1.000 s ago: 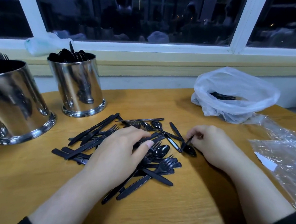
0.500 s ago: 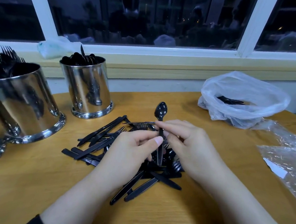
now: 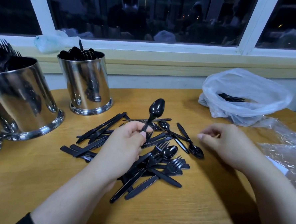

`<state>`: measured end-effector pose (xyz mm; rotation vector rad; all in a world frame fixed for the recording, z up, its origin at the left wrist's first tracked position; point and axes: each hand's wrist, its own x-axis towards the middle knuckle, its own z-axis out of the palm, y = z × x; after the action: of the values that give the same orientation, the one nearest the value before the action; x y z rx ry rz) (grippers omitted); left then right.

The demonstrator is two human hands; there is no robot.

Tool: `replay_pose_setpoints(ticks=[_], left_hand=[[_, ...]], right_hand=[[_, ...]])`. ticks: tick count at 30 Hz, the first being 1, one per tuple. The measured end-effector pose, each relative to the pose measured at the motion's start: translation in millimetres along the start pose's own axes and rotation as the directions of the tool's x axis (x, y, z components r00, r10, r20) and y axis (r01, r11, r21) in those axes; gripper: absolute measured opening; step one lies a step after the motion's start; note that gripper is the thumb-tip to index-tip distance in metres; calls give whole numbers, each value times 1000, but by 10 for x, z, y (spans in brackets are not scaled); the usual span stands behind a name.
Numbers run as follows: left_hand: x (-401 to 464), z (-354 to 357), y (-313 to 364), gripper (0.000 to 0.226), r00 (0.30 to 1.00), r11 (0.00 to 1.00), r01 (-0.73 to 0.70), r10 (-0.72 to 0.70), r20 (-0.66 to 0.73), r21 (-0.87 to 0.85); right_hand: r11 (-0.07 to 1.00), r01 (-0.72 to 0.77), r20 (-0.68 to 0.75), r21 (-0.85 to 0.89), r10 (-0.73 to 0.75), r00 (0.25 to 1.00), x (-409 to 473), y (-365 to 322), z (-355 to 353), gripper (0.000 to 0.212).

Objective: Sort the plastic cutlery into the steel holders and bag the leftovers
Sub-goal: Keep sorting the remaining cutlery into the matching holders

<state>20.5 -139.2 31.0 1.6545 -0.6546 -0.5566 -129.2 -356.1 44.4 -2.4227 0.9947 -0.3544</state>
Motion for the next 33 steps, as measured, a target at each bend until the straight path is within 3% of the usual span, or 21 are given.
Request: replay_pose_setpoints(ticks=[4, 10, 15, 19, 24, 28, 33], left_hand=[[2, 4, -9, 31, 998, 993, -46, 51, -39, 112], [-19, -15, 44, 30, 982, 960, -130, 158, -100, 247], [-32, -9, 54, 30, 977, 951, -141, 179, -119, 277], [-57, 9, 89, 37, 977, 953, -125, 166, -131, 274], [-77, -3, 98, 37, 966, 933, -173, 224, -131, 315], [-81, -17, 118, 21, 956, 896, -214, 275, -106, 390], [-34, -39, 49, 17, 914, 802, -286, 393, -102, 525]], right_hand=[[998, -49, 207, -25, 54, 977, -38, 34, -10, 29], [994, -46, 224, -99, 67, 972, -15, -1, 52, 25], [993, -69, 154, -94, 83, 984, 31, 44, 96, 21], [997, -48, 0, 52, 48, 999, 5, 39, 60, 17], [946, 128, -236, 298, -57, 970, -32, -87, 26, 10], [885, 204, -226, 418, -117, 967, -97, -251, 88, 9], [850, 173, -109, 497, -137, 985, -146, -398, 177, 11]])
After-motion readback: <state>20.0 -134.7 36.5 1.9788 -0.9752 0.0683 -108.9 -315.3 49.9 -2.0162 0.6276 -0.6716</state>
